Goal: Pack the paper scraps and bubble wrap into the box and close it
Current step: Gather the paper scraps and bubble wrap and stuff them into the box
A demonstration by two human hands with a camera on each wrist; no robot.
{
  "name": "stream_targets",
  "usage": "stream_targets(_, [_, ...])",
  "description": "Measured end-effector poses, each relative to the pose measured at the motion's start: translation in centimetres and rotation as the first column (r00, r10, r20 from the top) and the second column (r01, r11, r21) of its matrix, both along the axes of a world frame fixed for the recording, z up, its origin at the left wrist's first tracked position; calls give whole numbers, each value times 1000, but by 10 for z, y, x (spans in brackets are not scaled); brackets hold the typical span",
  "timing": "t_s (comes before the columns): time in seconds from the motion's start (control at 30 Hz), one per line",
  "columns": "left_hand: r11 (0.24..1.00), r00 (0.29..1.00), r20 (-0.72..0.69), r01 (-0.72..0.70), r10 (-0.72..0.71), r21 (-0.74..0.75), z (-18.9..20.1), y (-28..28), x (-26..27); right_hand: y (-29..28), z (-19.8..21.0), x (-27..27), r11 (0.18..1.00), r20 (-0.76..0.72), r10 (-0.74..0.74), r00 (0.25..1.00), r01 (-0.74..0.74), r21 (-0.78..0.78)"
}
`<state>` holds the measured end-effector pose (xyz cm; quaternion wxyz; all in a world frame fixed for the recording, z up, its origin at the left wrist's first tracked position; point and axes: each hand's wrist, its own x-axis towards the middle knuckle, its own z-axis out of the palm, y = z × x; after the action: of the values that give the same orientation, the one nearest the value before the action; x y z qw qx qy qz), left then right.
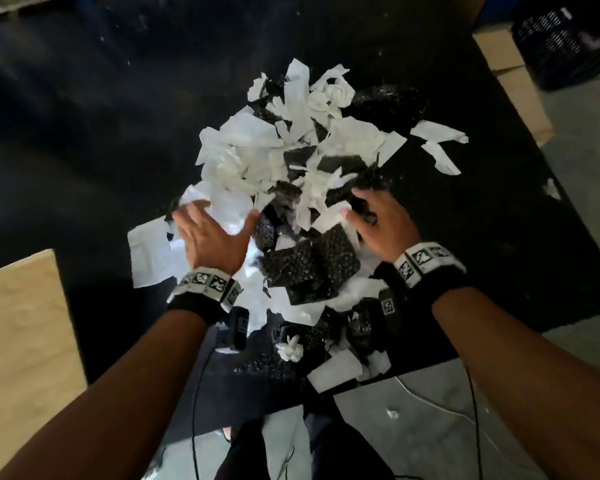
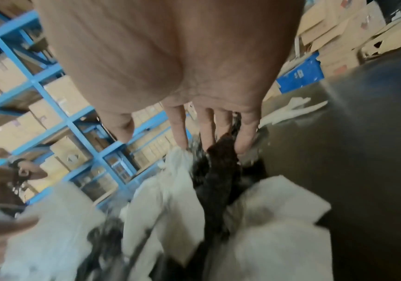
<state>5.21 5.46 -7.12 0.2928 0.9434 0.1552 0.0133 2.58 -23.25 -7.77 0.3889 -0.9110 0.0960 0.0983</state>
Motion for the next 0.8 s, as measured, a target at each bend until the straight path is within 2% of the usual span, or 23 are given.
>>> stream_targets(0.07, [1000, 997, 70, 13, -14, 13, 14, 10, 6, -18, 21, 2, 987, 35, -140, 990, 137, 85])
stream_targets(0.13, [987, 979, 129, 160, -160, 10, 22, 11, 5, -29, 42, -2, 964, 77, -230, 970, 216, 153])
stream_targets(0.2, [932, 930, 68, 359, -361, 48, 33, 2, -5, -31, 62, -16, 975, 129, -190, 973, 171, 142])
stream_targets(0.27, [834, 834, -121, 548, -539, 63, 40, -12, -26, -27, 73, -40, 1000, 140, 24, 990, -22, -9])
stream_targets(0.3, [762, 760, -208, 642, -616, 87, 41, -20, -42, -22, 73, -56, 978, 100, 174, 980, -161, -129])
stream_targets(0.33, [677, 679, -277, 726, -680, 119, 38, -26, -59, -17, 69, -72, 920, 33, 318, 948, -300, -254])
stream_targets(0.4, [521, 541, -367, 838, -757, 160, 24, -34, -98, -12, 49, -103, 744, -112, 512, 852, -504, -439])
stream_targets(0.47, [428, 469, -423, 883, -775, 193, 6, -37, -131, -10, 23, -131, 607, -231, 595, 770, -619, -499])
stream_targets(0.53, [421, 471, -463, 882, -751, 214, -12, -37, -148, -5, 0, -149, 550, -298, 614, 731, -667, -502])
stream_targets(0.57, [442, 490, -475, 870, -731, 217, -19, -37, -151, -1, -7, -152, 558, -303, 604, 737, -662, -500])
stream_targets(0.7, [530, 584, -470, 808, -662, 257, -33, -38, -134, 19, -22, -126, 712, -175, 517, 838, -535, -455])
stream_targets(0.8, [591, 662, -402, 748, -632, 303, -28, -42, -109, 29, -24, -93, 763, -143, 463, 874, -476, -437])
